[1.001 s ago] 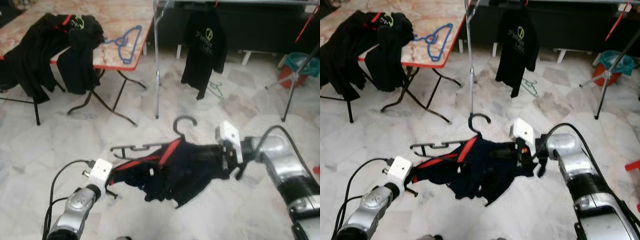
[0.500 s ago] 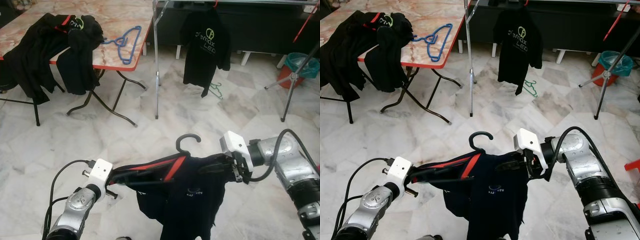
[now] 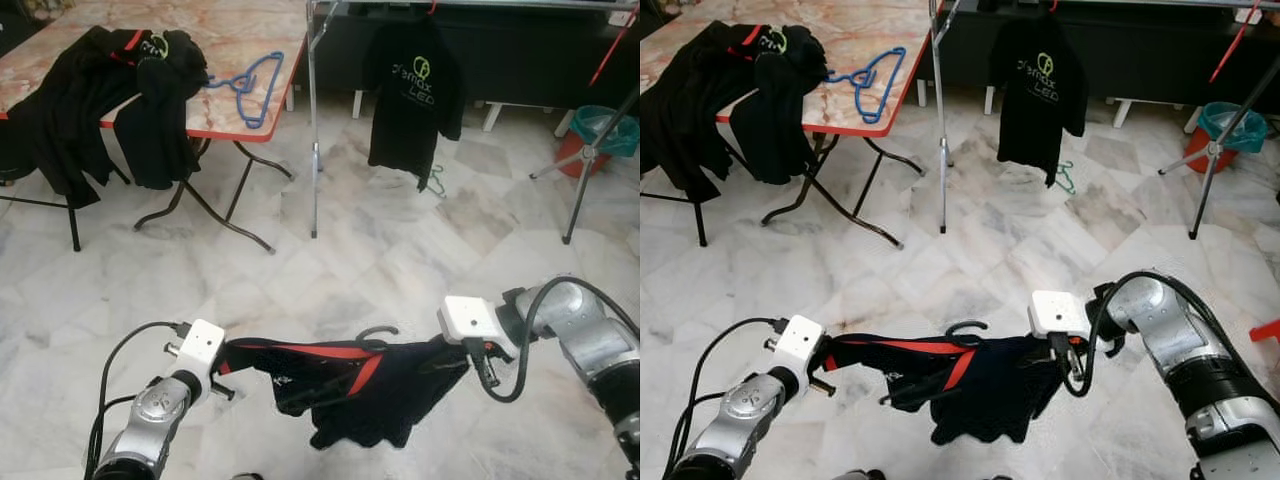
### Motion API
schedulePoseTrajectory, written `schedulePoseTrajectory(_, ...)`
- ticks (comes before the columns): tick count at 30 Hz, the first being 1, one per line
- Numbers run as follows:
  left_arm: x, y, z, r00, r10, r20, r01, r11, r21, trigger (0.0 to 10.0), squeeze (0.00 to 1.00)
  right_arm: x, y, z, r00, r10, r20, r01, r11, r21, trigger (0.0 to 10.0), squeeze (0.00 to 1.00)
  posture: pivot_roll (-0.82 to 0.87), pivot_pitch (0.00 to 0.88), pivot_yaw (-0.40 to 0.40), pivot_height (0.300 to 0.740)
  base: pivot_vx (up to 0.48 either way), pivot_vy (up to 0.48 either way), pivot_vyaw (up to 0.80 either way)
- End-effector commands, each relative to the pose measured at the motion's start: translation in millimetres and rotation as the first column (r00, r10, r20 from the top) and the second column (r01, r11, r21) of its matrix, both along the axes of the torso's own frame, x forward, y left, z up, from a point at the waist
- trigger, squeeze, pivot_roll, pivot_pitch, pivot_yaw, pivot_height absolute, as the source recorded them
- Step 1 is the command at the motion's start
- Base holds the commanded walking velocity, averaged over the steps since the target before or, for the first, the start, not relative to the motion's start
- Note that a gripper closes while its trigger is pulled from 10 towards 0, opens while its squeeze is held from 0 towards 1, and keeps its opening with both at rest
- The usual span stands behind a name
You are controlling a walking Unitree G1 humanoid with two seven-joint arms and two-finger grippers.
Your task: Hang hanger
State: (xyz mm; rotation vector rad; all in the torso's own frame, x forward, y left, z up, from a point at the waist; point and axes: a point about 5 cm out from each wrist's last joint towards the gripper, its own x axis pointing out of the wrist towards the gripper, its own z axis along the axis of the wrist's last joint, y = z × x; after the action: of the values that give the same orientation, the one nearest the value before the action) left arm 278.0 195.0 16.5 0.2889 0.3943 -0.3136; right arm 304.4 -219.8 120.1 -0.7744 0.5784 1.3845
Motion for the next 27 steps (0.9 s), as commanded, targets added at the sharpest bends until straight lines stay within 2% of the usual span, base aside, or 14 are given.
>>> schedulePoseTrajectory(1,-7.6,9.6,-9,0.998,0.030,-0.053,-0.028,0.999,0.036,10.0,0.00,9.4,-3.3,8,0.996,-0.041,0.083,0.043,0.999,-0.019,10.0,0.00,0.02,0.124,-0.023,0.740,0.000,0.000,0.00)
schedulePoseTrajectory(6,-8.0,8.2,-10,0.998,0.024,-0.057,-0.022,0.999,0.035,10.0,0.00,17.6,0.5,11,0.986,-0.093,0.142,0.091,0.996,0.018,10.0,0.00,0.02,0.125,-0.023,0.740,0.000,0.000,0.00)
schedulePoseTrajectory(9,-8.4,7.6,-10,0.998,0.017,-0.060,-0.015,0.999,0.035,10.0,0.00,23.2,9.8,17,0.976,-0.146,0.159,0.125,0.982,0.139,10.0,0.00,0.02,0.126,-0.023,0.740,0.000,0.000,0.00)
schedulePoseTrajectory(11,-9.0,6.4,-11,0.998,0.006,-0.065,-0.004,0.999,0.034,10.0,0.00,24.7,11.6,16,0.971,-0.159,0.178,0.133,0.980,0.147,10.0,0.00,0.02,0.126,-0.022,0.740,0.000,0.000,0.00)
schedulePoseTrajectory(16,-9.8,2.8,-12,0.997,-0.026,-0.074,0.029,0.999,0.028,10.0,0.00,27.4,12.8,10,0.962,-0.186,0.197,0.162,0.978,0.131,10.0,0.00,0.02,0.126,-0.021,0.740,0.000,0.000,0.00)
schedulePoseTrajectory(19,-7.4,2.4,-8,0.997,-0.023,-0.070,0.024,1.000,0.012,10.0,0.00,22.2,18.1,2,0.973,-0.136,0.188,0.120,0.988,0.096,10.0,0.00,0.02,0.125,-0.021,0.740,0.000,0.000,0.00)
schedulePoseTrajectory(24,-1.4,0.4,2,0.999,-0.020,-0.047,0.017,0.998,-0.068,10.0,0.00,19.5,17.2,-8,0.974,-0.111,0.195,0.110,0.994,0.017,10.0,0.00,0.02,0.126,-0.022,0.740,0.000,0.000,0.00)
schedulePoseTrajectory(27,8.6,-0.9,18,1.000,-0.007,0.002,0.007,0.992,-0.126,10.0,0.00,13.1,21.4,-16,0.986,-0.090,0.141,0.088,0.996,0.022,10.0,0.00,0.03,0.126,-0.025,0.740,0.000,0.000,0.00)
